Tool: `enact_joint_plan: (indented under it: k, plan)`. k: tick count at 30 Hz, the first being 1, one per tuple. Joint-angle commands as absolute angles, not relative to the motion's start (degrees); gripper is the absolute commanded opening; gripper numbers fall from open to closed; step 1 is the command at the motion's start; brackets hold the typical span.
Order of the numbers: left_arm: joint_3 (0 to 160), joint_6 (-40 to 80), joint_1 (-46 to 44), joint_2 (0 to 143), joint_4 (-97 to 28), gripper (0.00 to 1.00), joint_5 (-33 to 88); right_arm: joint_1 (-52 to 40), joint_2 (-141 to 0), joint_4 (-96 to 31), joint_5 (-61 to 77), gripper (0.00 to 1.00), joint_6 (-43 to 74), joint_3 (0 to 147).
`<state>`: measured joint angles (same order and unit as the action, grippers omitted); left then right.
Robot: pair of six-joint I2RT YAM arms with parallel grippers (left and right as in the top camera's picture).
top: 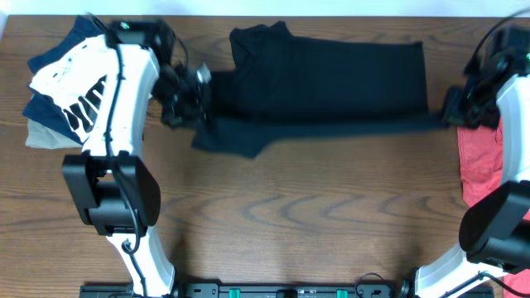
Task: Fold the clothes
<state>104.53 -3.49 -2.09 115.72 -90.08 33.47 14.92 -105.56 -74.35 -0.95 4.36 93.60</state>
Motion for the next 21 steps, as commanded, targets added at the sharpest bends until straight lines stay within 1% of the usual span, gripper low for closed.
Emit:
enact_joint_plan:
  k: [1,6,12,16,21]
  plan:
    - [94.54,-6.63,-2.57,114.87,-89.82,0.06,32.45,15.66,-105.16,-74.52,-7.64,0.01,6.96,86.3]
    - [78.43,-6.63,-4.49,113.86,-84.12,0.06,32.62,18.17,-105.16,-74.17,-8.01,0.01,10.33,75.81]
    - [64.23,-6.5,-5.5,111.11,-77.52,0.06,33.58,20.73,-105.12,-74.28,-7.94,0.01,13.76,68.01]
    - [58.19,-5.96,-5.43,107.11,-75.33,0.06,33.69,21.04,-105.12,-74.17,-7.94,0.01,15.49,65.21]
    - [56.6,-4.82,-5.43,98.59,-75.33,0.06,33.89,21.04,-105.08,-74.3,-7.9,0.01,15.86,64.36]
